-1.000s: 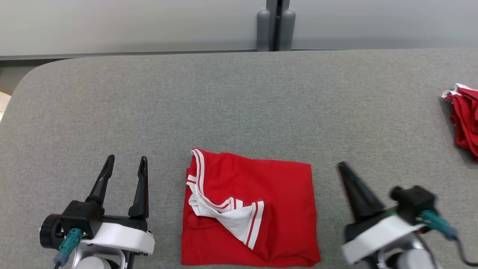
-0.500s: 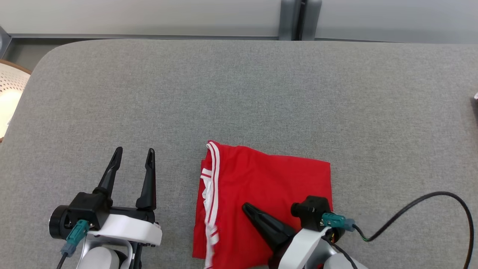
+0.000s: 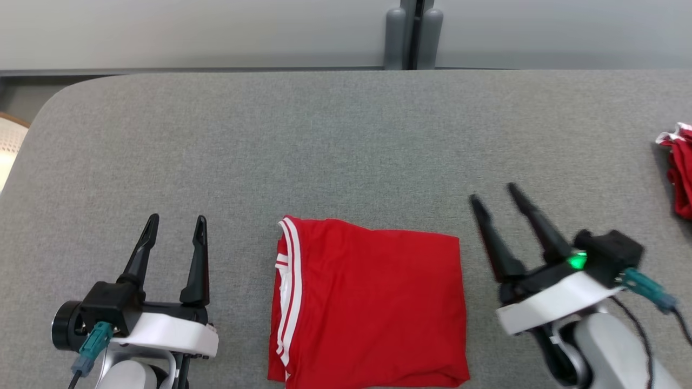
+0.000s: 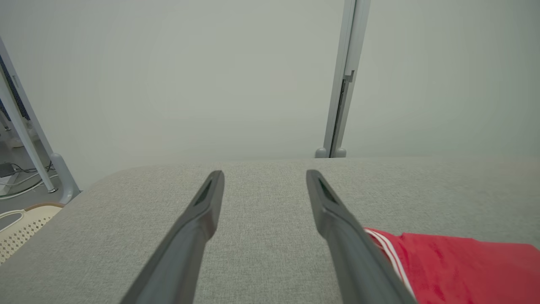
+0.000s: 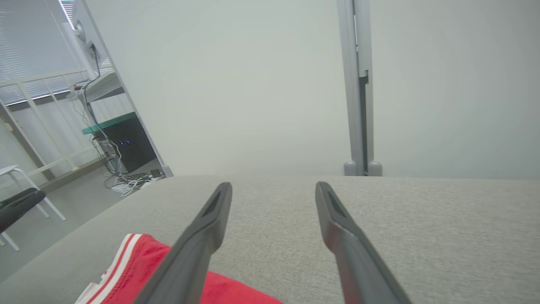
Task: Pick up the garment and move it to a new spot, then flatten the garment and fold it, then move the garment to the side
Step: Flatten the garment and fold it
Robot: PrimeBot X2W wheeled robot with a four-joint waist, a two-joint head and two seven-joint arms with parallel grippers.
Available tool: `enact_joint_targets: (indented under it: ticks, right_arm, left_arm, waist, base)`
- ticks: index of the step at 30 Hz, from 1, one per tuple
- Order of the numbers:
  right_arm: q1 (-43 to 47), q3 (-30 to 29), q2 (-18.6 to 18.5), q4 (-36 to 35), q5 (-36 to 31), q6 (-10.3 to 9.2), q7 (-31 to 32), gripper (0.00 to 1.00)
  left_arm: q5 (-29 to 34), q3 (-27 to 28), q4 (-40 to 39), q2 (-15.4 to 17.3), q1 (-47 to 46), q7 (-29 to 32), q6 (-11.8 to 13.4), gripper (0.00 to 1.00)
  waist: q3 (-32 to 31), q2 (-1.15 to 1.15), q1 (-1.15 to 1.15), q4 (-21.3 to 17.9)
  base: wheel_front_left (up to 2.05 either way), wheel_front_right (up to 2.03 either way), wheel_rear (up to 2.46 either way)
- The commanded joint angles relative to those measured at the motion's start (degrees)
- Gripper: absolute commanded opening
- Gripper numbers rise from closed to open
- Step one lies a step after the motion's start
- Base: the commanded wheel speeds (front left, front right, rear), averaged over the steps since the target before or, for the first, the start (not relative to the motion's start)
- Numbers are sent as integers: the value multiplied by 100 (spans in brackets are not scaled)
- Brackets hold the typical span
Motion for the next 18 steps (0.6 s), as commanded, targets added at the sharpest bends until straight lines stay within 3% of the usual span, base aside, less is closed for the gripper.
enact_joint_targets:
  ticks: [1,9,18]
  right_arm:
    - [90,-75,-21,-23,-47,-1,-31,100]
    - [981,-1594,-75,-538,-797,-1,155,100]
    - [1840,-2205,61,-1235,-1150,-1,665,100]
  left_arm:
    - [22,29,-17,46,51,-25,-13,100]
    - [-20,44,-79,204,402,54,-18,100]
    - [-64,24,-251,313,876,256,79,100]
  waist:
    - [-64,0,0,-58]
    - [-518,0,0,-245]
    - [-1006,0,0,-346]
  base:
    - [0,0,0]
    - [0,0,0]
    - [0,0,0]
